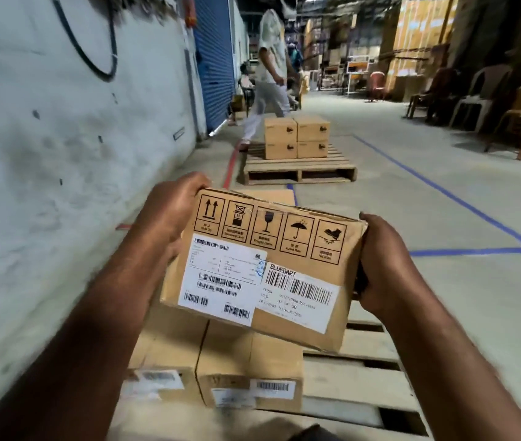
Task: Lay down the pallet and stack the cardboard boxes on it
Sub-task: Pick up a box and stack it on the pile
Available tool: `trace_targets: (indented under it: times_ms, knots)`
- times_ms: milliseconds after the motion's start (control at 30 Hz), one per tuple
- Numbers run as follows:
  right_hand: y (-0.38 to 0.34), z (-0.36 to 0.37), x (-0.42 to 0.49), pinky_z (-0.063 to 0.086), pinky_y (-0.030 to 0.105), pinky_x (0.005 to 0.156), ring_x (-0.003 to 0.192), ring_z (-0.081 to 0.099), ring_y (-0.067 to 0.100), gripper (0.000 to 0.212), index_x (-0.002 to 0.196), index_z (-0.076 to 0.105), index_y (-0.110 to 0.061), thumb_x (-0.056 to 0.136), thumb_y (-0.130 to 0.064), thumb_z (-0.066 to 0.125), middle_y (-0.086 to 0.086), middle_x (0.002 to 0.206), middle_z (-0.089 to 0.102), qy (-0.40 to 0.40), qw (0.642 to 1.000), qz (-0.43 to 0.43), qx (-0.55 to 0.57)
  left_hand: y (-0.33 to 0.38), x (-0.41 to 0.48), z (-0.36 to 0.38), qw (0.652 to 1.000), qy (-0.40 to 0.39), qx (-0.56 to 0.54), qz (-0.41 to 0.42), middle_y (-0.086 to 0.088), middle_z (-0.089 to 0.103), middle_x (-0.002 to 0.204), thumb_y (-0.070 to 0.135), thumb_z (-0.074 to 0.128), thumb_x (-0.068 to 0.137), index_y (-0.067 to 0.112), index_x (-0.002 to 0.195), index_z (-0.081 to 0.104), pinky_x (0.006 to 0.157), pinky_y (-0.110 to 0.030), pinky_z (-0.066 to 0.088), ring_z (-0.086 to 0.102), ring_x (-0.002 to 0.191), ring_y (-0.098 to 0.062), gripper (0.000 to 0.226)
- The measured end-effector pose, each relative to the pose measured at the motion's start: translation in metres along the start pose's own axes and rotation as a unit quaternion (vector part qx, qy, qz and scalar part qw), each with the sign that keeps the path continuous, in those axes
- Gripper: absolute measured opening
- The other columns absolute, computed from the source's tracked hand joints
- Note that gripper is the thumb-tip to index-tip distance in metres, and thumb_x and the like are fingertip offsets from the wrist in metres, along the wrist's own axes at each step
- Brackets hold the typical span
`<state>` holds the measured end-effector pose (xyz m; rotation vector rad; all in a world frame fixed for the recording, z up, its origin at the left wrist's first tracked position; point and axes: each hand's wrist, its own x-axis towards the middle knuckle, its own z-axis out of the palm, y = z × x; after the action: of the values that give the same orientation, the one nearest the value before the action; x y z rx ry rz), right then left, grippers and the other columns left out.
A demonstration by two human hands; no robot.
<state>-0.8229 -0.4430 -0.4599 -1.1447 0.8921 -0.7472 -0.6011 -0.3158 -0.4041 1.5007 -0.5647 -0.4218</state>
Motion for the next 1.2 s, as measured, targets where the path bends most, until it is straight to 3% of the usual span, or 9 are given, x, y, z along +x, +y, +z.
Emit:
trace_targets:
  times_ms: [100,233,367,500,567,667,833,1000,1200]
  knots:
    - [0.009,0.042,-0.006,0.05,0.039,0.089,0.096,0.07,0.026,0.051,0.088,0.072,-0.024,0.1,-0.051,0.03,0.0,0.082,0.08,-0.05,0.999,0.003,-0.019,-0.008,-0.007,-0.047,0.999,0.053,0.001,-0.004,-0.012,0.07,0.063,0.037,0.064,0.075,0.014,0.056,0.073,0.073,-0.057,0.056,0.068,0.062,-0.032,0.031]
    - [0.033,0.09,-0.013,0.045,0.031,0.068,0.08,0.071,0.014,0.049,0.087,0.071,-0.025,0.106,-0.044,0.03,-0.005,0.078,0.079,-0.142,0.989,-0.024,-0.037,-0.041,-0.016,-0.108,0.991,0.132,0.012,0.004,-0.015,0.071,0.067,0.037,0.063,0.073,0.008,0.071,0.073,0.07,-0.051,0.055,0.069,0.066,-0.034,0.031]
    - [0.106,0.142,-0.014,0.051,0.043,0.1,0.107,0.069,0.012,0.051,0.125,0.06,-0.028,0.084,-0.058,0.057,-0.008,0.116,0.074,-0.211,0.972,-0.043,-0.094,-0.12,-0.029,-0.171,0.972,0.233,-0.036,0.018,-0.011,0.072,0.089,0.027,0.063,0.066,0.005,0.101,0.077,0.083,-0.045,0.056,0.07,0.086,-0.033,0.043]
    - [0.172,0.171,-0.004,0.044,0.04,0.111,0.12,0.061,0.012,0.08,0.145,0.043,-0.03,0.072,-0.06,0.058,-0.011,0.134,0.063,-0.262,0.951,-0.029,-0.164,-0.179,-0.041,-0.198,0.94,0.309,-0.144,-0.032,-0.001,0.074,0.071,0.01,0.062,0.077,0.019,0.07,0.081,0.063,-0.027,0.059,0.07,0.08,-0.03,0.022]
    - [0.191,0.178,0.0,0.041,0.038,0.114,0.127,0.056,0.013,0.095,0.154,0.03,-0.026,0.071,-0.066,0.055,-0.009,0.144,0.057,-0.28,0.94,-0.015,-0.194,-0.201,-0.039,-0.205,0.935,0.315,-0.153,-0.053,-0.005,0.074,0.074,0.004,0.053,0.08,0.014,0.075,0.08,0.06,-0.025,0.057,0.068,0.082,-0.03,0.029]
    - [0.209,0.187,0.009,0.032,0.037,0.121,0.143,0.041,0.014,0.108,0.162,0.01,-0.024,0.075,-0.072,0.053,-0.007,0.161,0.038,-0.3,0.929,-0.022,-0.214,-0.227,-0.029,-0.22,0.93,0.326,-0.152,-0.07,-0.024,0.067,0.11,0.004,0.043,0.073,0.0,0.113,0.07,0.077,-0.037,0.051,0.059,0.111,-0.045,0.049]
    - [0.217,0.201,0.026,0.015,0.035,0.127,0.154,0.017,0.011,0.11,0.163,0.0,-0.018,0.085,-0.07,0.059,-0.011,0.166,0.01,-0.294,0.935,-0.038,-0.196,-0.235,-0.002,-0.227,0.937,0.304,-0.157,-0.077,-0.002,0.077,0.075,0.003,0.036,0.077,0.019,0.071,0.082,0.067,-0.028,0.055,0.062,0.086,-0.032,0.049]
    - [0.211,0.203,0.045,0.018,0.022,0.119,0.146,0.02,0.004,0.088,0.162,0.001,-0.017,0.1,-0.046,0.056,-0.021,0.154,0.016,-0.283,0.937,-0.05,-0.199,-0.228,0.03,-0.223,0.946,0.297,-0.093,-0.092,-0.015,0.067,0.09,-0.003,0.038,0.078,0.003,0.102,0.071,0.065,-0.033,0.047,0.058,0.078,-0.033,0.041]
    - [0.217,0.215,0.072,0.021,0.04,0.126,0.154,0.021,0.015,0.107,0.162,0.005,-0.019,0.082,-0.071,0.053,-0.002,0.169,0.017,-0.278,0.936,-0.068,-0.203,-0.222,0.059,-0.219,0.953,0.295,0.015,-0.073,-0.013,0.067,0.093,0.002,0.048,0.081,0.018,0.089,0.077,0.07,-0.043,0.049,0.059,0.085,-0.029,0.034]
